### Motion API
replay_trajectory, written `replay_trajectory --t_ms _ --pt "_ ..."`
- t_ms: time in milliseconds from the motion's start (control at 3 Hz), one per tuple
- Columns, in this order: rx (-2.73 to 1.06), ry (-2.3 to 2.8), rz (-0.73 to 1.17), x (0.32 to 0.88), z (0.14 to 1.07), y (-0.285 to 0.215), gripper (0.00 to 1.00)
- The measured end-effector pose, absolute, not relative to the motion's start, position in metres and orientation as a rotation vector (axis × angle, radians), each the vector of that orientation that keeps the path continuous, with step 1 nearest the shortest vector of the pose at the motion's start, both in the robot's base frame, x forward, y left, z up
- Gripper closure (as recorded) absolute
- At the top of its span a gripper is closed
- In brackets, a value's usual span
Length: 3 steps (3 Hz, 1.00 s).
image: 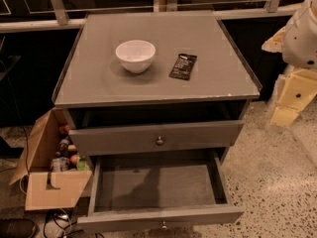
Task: Close middle drawer
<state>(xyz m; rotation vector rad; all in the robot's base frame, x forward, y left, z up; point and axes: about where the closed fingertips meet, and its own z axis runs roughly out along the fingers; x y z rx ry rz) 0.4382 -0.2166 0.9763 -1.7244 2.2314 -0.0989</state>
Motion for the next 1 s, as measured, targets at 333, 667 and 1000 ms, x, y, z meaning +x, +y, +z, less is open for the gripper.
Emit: replay_trajectory --t_ms 333,667,1000 --pt "-1.724 2.231 -0.099 0.4382 0.9763 -0.2166 0.00" --pt "-1.724 2.231 -0.099 0.4382 0.9764 -0.2166 0.13" --pt "-1.724 2.231 -0.099 0.4382 0.9764 -0.2166 0.36"
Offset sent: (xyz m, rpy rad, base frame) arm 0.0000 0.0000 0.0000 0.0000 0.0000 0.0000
